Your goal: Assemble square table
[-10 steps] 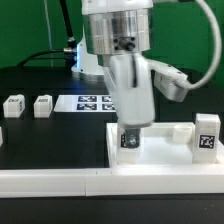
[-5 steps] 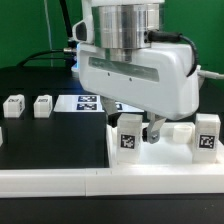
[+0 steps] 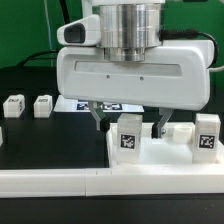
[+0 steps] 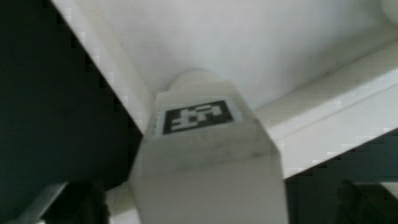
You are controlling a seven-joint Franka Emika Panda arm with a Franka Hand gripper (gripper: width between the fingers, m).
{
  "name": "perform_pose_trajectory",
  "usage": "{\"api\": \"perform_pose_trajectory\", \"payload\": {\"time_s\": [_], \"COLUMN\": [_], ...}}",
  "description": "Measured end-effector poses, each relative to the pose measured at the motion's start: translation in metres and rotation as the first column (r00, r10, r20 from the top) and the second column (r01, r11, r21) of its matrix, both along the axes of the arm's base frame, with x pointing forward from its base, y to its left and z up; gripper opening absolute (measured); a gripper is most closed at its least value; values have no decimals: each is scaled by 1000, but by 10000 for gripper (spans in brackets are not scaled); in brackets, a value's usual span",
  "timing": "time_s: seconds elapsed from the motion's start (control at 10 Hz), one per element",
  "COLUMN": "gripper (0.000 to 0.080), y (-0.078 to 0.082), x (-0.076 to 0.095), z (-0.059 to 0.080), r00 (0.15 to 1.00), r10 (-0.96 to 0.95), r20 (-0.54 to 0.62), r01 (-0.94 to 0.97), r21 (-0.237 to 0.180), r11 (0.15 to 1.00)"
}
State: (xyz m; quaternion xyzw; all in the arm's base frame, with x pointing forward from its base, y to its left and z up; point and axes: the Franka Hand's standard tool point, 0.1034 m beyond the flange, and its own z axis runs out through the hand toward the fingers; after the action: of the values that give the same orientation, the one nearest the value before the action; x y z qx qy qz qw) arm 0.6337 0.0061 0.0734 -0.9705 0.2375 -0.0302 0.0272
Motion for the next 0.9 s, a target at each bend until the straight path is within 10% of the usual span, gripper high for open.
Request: {"api": "perform_pose_trajectory", "payload": {"time_s": [0.1, 0.3, 0.6, 0.9], "gripper": [636, 293, 294, 294], "y": [0, -2, -5, -9], "x": [0, -1, -2, -6], "z": [0, -1, -2, -3], "r00": [1000, 993, 933, 594], "r10": [-17, -118, -359, -800], "r20": [-1, -9, -24, -84], "r01": [17, 118, 360, 804], "r21": [1, 7, 19, 52], "r11": [1000, 993, 933, 592]}}
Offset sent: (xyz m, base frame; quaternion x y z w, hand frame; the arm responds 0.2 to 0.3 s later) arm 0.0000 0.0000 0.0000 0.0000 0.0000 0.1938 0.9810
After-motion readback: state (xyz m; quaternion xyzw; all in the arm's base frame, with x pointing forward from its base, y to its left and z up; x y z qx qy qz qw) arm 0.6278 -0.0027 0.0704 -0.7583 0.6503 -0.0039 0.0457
